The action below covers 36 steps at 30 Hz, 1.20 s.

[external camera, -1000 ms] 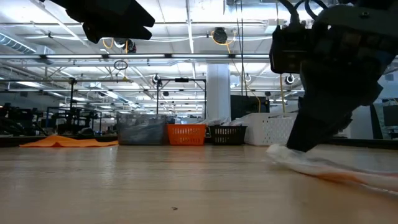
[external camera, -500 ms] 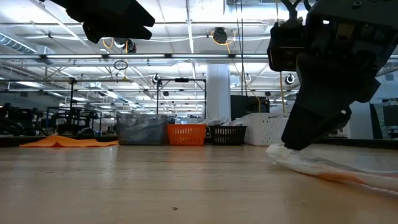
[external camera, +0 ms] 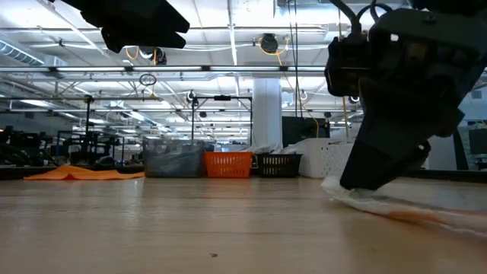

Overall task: Pick & Place Toothbrushes
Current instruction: Put the orange toothbrush into the black bin

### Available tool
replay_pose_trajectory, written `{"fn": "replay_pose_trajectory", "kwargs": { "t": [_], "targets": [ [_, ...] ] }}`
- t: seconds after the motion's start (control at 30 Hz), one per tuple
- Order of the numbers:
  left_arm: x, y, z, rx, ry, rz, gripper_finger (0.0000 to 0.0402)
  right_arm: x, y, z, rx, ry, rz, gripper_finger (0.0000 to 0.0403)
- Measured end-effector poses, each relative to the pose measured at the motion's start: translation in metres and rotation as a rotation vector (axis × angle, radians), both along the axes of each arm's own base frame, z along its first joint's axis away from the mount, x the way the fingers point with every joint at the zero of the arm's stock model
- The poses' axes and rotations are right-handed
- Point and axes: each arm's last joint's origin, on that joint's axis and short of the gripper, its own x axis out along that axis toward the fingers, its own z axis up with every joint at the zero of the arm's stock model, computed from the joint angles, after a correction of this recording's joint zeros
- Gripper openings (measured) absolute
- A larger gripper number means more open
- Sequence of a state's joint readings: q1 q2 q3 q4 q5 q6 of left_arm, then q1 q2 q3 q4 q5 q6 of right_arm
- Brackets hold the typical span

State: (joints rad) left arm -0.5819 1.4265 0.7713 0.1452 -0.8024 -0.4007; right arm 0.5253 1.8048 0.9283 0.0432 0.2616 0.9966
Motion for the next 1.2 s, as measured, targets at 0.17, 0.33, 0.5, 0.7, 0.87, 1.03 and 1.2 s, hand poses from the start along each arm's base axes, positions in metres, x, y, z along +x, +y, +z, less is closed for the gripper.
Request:
{"fn": "replay_pose_trajectory", "kwargs": {
  "t": [0.17, 0.33, 0.5, 0.7, 0.87, 1.03, 1.2],
  "targets": [
    [0.000, 0.000, 0.000, 0.000, 0.000, 0.000, 0.0182, 0.005, 0.004, -0.008, 0.016, -0.032, -0.012, 0.0166],
    [0.000, 0.000, 0.000, 0.000, -0.001, 0.000, 0.0182, 0.007, 0.004, -0.008, 0.028, -0.043, -0.010, 0.0148],
    [0.000, 0.000, 0.000, 0.000, -0.001, 0.000, 0.0182, 0.006, 0.005, -0.009, 0.026, -0.038, -0.005, 0.0091],
    [0.000, 0.000, 0.000, 0.000, -0.001, 0.000, 0.0182, 0.006, 0.007, -0.009, 0.034, -0.034, 0.053, 0.0008],
    [0.000, 0.000, 0.000, 0.000, 0.000, 0.000, 0.0182, 0.008, 0.009, -0.007, 0.026, -0.071, 0.090, 0.0001],
    [0.000, 0.000, 0.000, -0.002, -0.003, 0.000, 0.0182, 0.011, 0.006, 0.010, -0.020, -0.167, 0.102, 0.0001],
    [0.001, 0.000, 0.001, -0.008, -0.012, 0.000, 0.0182, 0.011, -0.001, 0.040, -0.137, -0.295, 0.091, 0.0000]
  ]
}}
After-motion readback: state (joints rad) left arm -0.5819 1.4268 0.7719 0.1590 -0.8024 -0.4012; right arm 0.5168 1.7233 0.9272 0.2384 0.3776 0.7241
